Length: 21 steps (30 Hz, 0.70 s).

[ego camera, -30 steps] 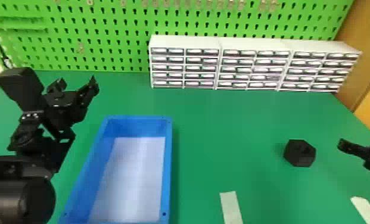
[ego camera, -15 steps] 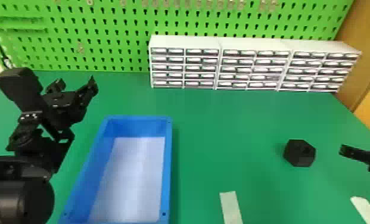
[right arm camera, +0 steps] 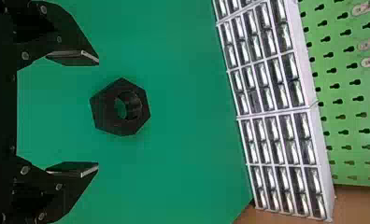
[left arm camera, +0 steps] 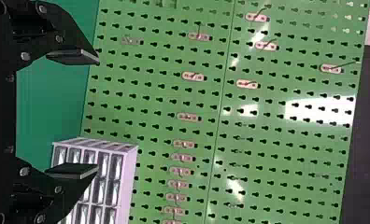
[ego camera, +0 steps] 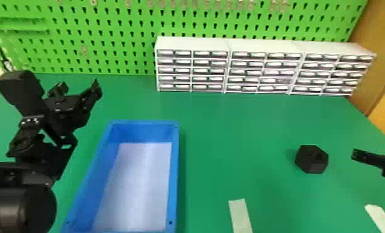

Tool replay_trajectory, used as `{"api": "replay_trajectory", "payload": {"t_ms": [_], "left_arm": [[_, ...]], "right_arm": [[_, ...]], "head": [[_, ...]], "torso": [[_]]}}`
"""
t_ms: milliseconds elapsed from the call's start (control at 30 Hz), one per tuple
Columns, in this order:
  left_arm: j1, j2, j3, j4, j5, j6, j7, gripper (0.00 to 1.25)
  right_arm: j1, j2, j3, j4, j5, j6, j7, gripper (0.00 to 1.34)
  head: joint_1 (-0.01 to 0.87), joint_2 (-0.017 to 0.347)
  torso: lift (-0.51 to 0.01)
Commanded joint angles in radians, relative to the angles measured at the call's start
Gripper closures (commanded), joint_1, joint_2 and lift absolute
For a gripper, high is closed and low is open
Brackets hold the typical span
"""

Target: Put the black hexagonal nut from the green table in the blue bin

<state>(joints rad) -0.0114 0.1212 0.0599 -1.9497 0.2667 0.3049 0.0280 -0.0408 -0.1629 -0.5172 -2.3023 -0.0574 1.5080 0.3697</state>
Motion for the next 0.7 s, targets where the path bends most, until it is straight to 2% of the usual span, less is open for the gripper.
{"api": "replay_trajectory", "payload": {"t_ms": [0, 667], "left_arm": [[-0.001, 0.000, 0.000, 0.000, 0.000, -0.001, 0.000, 0.43], [0.001, 0.000, -0.002, 0.000, 0.000, 0.000, 0.000, 0.43]], "right_arm": [[-0.001, 0.000, 0.000, 0.000, 0.001, 0.001, 0.000, 0.47], [-0.002, 0.003, 0.000, 0.000, 0.001, 0.001, 0.000, 0.47]], "head": [[0.692, 0.008], [0.692, 0.008]], "torso": [[-0.097], [-0.097]]}}
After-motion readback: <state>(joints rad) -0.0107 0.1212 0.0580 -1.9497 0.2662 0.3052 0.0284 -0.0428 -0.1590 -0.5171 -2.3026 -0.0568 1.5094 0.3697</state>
